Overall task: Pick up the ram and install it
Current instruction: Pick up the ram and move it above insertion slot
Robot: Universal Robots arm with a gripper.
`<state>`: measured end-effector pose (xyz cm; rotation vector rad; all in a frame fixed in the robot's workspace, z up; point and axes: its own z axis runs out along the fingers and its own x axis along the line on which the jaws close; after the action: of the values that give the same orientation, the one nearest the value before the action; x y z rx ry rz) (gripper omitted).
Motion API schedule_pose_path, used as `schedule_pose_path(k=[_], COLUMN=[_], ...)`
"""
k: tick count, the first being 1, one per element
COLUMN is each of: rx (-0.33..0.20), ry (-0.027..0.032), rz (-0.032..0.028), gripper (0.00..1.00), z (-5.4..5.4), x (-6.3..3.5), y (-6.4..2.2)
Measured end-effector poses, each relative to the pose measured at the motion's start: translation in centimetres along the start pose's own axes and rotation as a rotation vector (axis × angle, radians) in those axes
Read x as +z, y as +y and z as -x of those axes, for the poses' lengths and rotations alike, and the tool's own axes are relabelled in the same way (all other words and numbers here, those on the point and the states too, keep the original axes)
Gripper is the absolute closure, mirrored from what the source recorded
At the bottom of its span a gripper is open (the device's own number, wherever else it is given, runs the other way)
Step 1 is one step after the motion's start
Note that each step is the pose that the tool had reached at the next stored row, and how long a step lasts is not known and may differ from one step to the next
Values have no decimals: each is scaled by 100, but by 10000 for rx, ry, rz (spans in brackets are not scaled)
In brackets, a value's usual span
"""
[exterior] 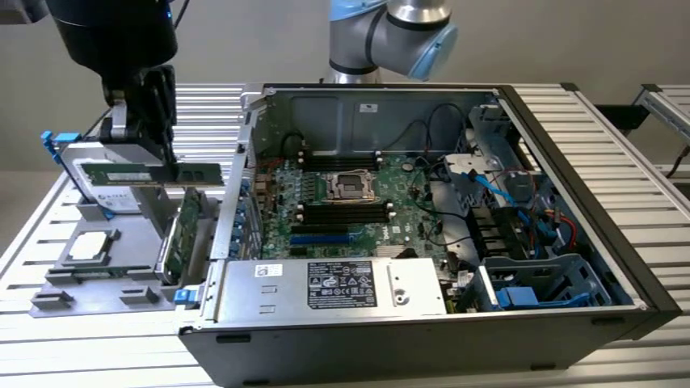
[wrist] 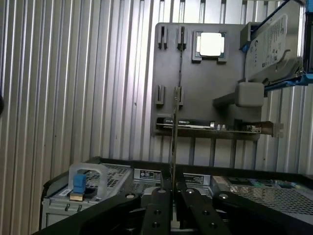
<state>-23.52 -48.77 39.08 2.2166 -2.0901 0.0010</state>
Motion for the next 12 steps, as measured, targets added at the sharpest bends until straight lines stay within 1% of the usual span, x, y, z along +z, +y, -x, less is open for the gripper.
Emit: schedule_pose_path(k=[6, 12], rx=[5, 12], ry=[80, 193], rz=[4, 12], gripper=[86, 86], z=[71, 153], x=[-25, -42], y=[-156, -303])
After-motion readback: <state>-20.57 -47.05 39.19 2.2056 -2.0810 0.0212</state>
